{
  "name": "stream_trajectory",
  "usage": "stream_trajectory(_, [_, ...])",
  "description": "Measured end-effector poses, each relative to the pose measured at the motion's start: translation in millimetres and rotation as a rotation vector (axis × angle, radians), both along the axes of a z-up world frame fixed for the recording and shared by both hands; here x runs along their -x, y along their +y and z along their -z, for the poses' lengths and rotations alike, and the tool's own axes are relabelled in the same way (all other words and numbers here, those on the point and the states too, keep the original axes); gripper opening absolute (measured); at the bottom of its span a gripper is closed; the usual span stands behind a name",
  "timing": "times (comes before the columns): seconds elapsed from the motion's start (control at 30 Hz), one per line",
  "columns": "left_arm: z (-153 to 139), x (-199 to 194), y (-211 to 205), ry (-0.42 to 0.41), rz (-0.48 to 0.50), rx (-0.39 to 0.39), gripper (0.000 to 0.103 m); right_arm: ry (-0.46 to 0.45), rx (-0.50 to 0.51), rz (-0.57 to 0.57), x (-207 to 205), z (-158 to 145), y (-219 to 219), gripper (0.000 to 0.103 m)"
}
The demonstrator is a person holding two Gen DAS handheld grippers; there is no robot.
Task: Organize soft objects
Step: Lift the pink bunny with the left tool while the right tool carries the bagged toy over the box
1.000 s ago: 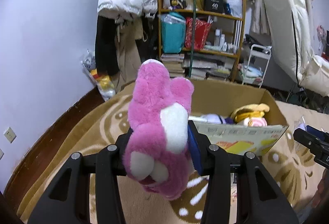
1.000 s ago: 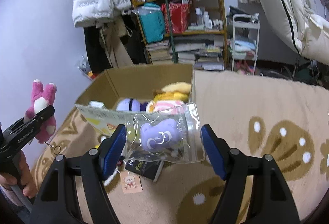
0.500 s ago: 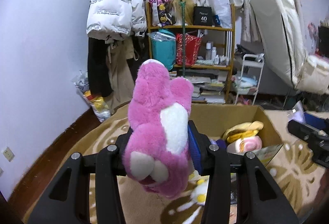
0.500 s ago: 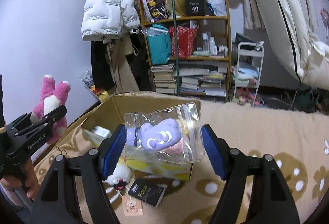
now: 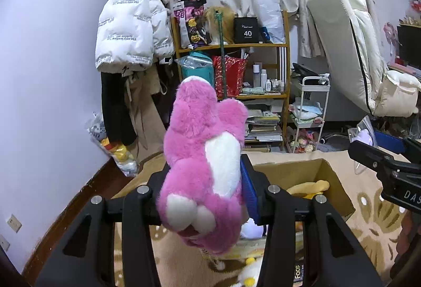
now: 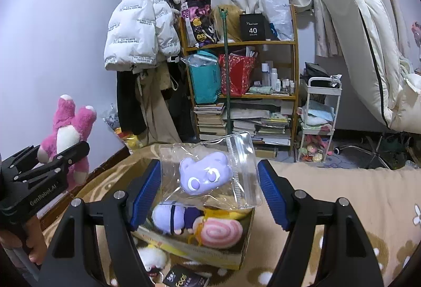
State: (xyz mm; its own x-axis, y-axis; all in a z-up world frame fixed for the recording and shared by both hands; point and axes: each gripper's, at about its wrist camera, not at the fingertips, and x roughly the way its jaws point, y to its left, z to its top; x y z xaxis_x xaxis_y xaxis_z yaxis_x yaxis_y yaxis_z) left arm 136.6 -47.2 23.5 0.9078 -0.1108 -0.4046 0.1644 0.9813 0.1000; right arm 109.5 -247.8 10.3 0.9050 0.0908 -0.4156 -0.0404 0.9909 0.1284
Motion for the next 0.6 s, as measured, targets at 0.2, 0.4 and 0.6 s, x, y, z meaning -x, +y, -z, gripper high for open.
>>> stream_trajectory(0.2, [23, -14, 2, 0.065, 0.022, 0.057, 0.044, 0.049, -0.060, -0.020, -12, 10, -5, 0.078])
stream_trajectory(0.4, [51, -27, -8, 0.123, 0.037, 0.017, 0.044, 0.116, -0.064, -0.011, -21, 37, -8, 0.079])
stream_trajectory(0.6, [67, -33, -16, 0.162, 0.053, -0.010, 0.044, 0.160, -0.040, -0.015, -29, 55, -7, 0.079])
